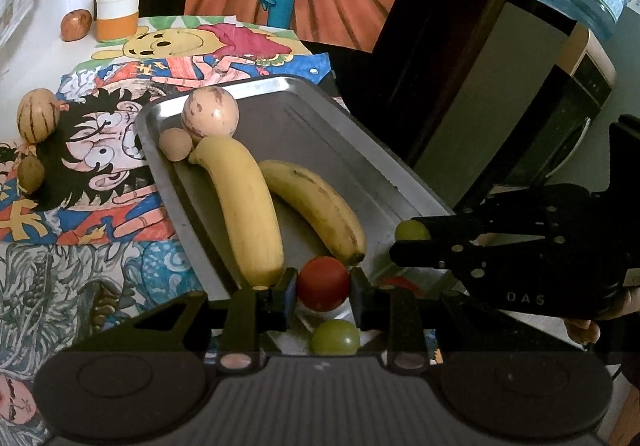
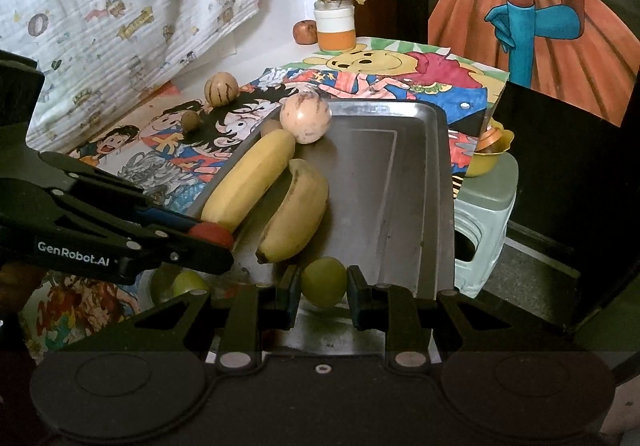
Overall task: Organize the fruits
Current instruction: 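Carry the grape into the tray with the right tool while the left tool carries the tomato there, then open both tools to drop the fruits in the tray and lift away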
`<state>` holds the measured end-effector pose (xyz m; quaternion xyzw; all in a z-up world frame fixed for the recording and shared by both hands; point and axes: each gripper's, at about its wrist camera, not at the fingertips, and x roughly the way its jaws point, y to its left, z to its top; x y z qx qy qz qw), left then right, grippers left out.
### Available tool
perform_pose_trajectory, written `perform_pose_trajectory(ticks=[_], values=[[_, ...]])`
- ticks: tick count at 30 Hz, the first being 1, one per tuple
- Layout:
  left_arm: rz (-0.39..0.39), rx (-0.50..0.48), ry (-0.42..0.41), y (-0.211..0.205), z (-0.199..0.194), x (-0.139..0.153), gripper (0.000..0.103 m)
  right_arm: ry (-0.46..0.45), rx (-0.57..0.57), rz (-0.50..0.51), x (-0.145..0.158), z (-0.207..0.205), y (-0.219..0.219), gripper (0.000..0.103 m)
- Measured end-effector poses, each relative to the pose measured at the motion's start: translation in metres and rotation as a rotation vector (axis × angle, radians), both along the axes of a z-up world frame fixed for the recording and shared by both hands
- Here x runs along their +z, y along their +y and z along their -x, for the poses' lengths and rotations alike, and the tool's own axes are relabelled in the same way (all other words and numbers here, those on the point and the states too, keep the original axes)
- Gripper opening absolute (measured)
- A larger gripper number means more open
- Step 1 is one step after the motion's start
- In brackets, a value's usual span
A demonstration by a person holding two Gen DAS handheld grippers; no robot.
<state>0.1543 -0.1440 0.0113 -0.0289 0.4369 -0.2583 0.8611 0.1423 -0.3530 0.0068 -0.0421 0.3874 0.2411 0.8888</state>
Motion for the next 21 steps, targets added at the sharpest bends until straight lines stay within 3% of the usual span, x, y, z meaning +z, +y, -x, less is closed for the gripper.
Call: perform_pose_trajectory(ticks=[21], values=[[0.000,0.002,0.027,0.0001,-0.0019,-0.0044,0.030,0.014,-0.008,-0.002,-0.0064,0.0003,-0.0011,0.027]])
